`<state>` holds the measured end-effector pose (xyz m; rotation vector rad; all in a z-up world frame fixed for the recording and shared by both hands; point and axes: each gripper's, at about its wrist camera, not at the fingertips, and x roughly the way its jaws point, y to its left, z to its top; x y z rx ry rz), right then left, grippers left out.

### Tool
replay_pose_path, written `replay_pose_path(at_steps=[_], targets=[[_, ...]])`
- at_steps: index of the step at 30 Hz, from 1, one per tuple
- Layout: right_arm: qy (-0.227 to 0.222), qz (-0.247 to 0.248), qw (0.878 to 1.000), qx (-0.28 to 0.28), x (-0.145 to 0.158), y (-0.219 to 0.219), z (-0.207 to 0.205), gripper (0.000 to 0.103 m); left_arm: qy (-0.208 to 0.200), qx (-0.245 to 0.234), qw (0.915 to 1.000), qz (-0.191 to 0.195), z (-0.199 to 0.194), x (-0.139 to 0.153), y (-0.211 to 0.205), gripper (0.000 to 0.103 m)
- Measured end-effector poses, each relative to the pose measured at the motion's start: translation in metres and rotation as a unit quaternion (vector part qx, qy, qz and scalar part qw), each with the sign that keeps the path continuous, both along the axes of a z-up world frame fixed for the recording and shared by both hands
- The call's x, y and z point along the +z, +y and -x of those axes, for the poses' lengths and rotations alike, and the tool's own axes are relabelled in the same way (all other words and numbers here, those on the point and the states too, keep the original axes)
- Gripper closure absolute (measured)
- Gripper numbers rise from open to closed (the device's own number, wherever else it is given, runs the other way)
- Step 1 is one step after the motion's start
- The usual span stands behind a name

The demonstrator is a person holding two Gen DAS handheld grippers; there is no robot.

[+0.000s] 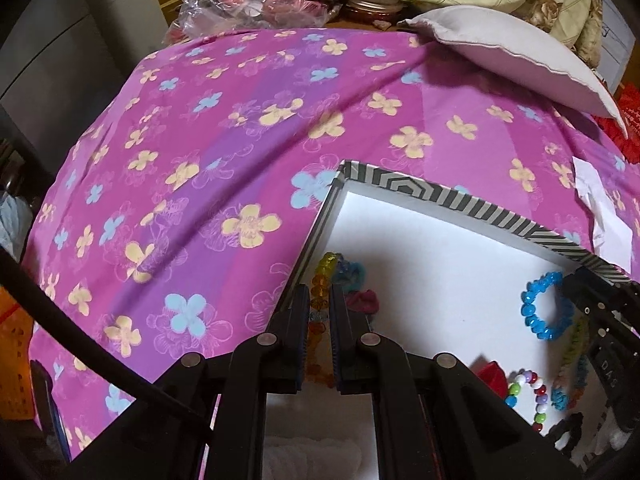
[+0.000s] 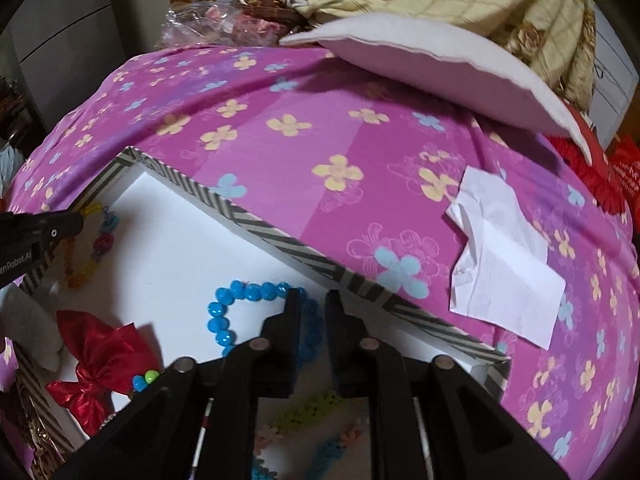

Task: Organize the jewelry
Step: 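Carry both bracelets over the tray and open both tools to release them, then move left tool to the leopard bow while right tool approaches the purple bracelet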

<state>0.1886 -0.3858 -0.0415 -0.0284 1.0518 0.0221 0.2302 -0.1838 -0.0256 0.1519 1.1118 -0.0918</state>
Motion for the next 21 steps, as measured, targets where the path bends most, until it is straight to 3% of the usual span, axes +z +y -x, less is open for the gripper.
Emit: replay_pose_path(at_steps=[1,4,7,11,21], targets=[[-0.001,-0.003,1.000,-0.001,0.001,-0.001,0.002,0.076,-0.002,0.000,1.0000,0.001,0.001,0.000,0.001,0.088],[-0.010,-0.014,1.000,-0.002,0.007,-0.004,0.010,0.072,-0.003,0.002,0.9997,0.024,0.002,0.004,0.005,0.086],[-0.022,-0.022,0.999,-0.005,0.018,-0.008,0.022,0.071,0.000,0.002,0.9981,0.061,0.005,0.010,0.014,0.073],[-0.034,-0.035,0.999,-0.011,0.030,-0.014,0.037,0.067,-0.001,-0.001,0.9966,0.082,0.012,0.020,0.023,0.066],[-0.025,-0.038,0.999,0.001,0.030,0.000,0.064,0.066,-0.013,0.006,0.9971,0.075,0.046,0.034,0.045,0.066]])
